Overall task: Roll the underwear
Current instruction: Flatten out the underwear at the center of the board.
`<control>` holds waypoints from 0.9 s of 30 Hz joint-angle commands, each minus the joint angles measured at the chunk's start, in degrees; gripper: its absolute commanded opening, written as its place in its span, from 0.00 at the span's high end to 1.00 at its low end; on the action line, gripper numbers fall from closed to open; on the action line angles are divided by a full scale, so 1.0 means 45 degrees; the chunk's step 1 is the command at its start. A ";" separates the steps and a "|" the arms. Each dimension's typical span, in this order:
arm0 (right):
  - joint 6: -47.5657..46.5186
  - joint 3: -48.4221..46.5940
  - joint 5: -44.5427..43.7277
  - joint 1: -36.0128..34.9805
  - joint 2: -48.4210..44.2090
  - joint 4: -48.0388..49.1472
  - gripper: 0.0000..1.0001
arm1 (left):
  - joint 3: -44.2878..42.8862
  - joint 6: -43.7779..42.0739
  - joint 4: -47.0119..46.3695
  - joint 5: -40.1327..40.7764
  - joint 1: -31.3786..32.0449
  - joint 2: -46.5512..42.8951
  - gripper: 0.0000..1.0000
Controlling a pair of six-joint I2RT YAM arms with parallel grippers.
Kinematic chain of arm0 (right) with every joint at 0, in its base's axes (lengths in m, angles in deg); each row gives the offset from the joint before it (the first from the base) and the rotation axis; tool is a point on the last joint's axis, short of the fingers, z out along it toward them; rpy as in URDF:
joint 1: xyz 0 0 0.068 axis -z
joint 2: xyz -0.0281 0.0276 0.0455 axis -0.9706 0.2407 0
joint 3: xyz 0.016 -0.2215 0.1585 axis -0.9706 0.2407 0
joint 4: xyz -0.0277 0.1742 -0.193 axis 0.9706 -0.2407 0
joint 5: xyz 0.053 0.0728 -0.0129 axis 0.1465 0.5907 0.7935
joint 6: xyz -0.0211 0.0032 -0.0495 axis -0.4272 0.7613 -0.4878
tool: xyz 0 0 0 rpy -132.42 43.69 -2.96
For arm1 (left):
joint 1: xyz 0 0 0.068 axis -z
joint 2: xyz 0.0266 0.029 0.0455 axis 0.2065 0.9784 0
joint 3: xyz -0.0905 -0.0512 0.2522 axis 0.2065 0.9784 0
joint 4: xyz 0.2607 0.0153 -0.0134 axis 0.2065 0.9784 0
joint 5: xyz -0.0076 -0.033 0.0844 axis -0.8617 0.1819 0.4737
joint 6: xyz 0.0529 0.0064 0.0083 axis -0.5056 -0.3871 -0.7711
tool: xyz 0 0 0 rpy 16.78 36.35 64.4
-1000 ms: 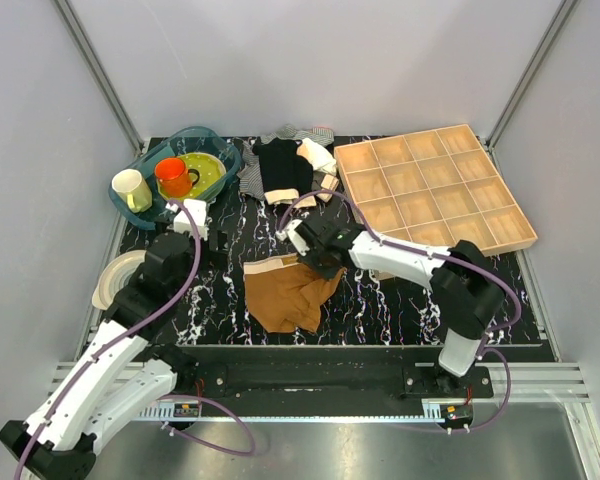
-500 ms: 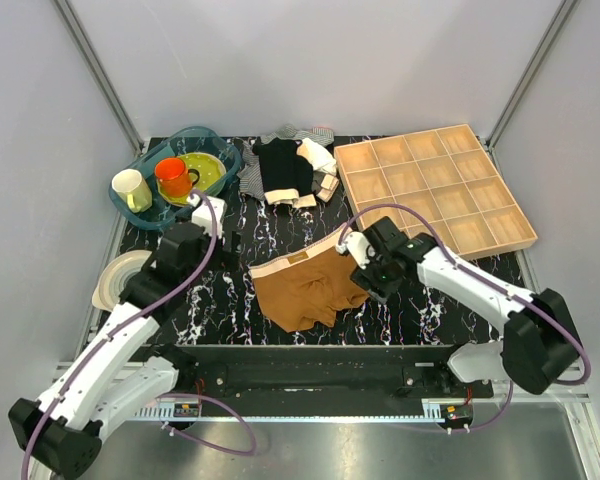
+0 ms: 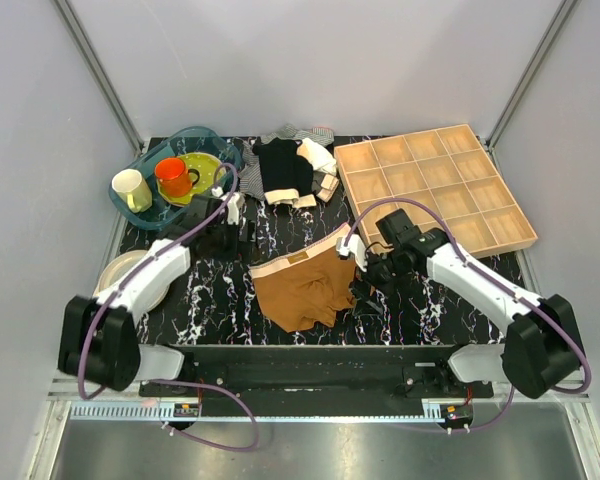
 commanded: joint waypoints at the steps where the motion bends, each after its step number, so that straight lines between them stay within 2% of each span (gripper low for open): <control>1: -0.1229 -0.0878 0.2616 -0.0023 0.0553 0.0291 0.02 | -0.0894 0.0653 0.0084 -0.2553 -0.0056 0.1970 0.07; 4: -0.1132 -0.0956 0.2831 -0.0023 0.0437 0.0311 0.02 | -0.1032 0.0810 0.0396 -0.2595 -0.0056 0.2873 0.18; 5: -0.1093 -0.0918 0.2773 -0.0004 0.0204 0.0350 0.02 | -0.1032 0.0849 0.0474 -0.2517 -0.0037 0.3301 0.24; 13: -0.0624 -0.0605 0.2070 -0.0023 -0.0385 0.0897 0.01 | -0.1344 0.0986 0.0963 -0.1365 0.0315 0.4711 0.40; 15: -0.0604 -0.0605 0.2070 -0.0004 -0.0345 0.0878 0.01 | -0.1383 0.1025 0.0963 -0.1422 0.0354 0.4925 0.43; 18: -0.0604 -0.0624 0.2031 -0.0023 -0.0325 0.0897 0.01 | -0.1442 0.0986 0.0943 -0.1714 0.0452 0.5237 0.52; 21: -0.0585 -0.0625 0.1972 -0.0023 -0.0384 0.0878 0.01 | -0.1539 0.0928 0.0982 -0.1872 0.0452 0.5375 0.65; 22: -0.0585 -0.0605 0.1972 -0.0023 -0.0404 0.0878 0.01 | -0.1578 0.0908 0.1002 -0.1755 0.0394 0.5356 0.80; 24: -0.0585 -0.0586 0.1972 -0.0023 -0.0423 0.0878 0.01 | -0.1579 0.0888 0.1119 -0.1385 0.0277 0.5220 1.00; 27: -0.0624 -0.0586 0.1933 -0.0023 -0.0443 0.0897 0.00 | -0.1637 0.0888 0.1178 -0.0584 -0.0366 0.4498 1.00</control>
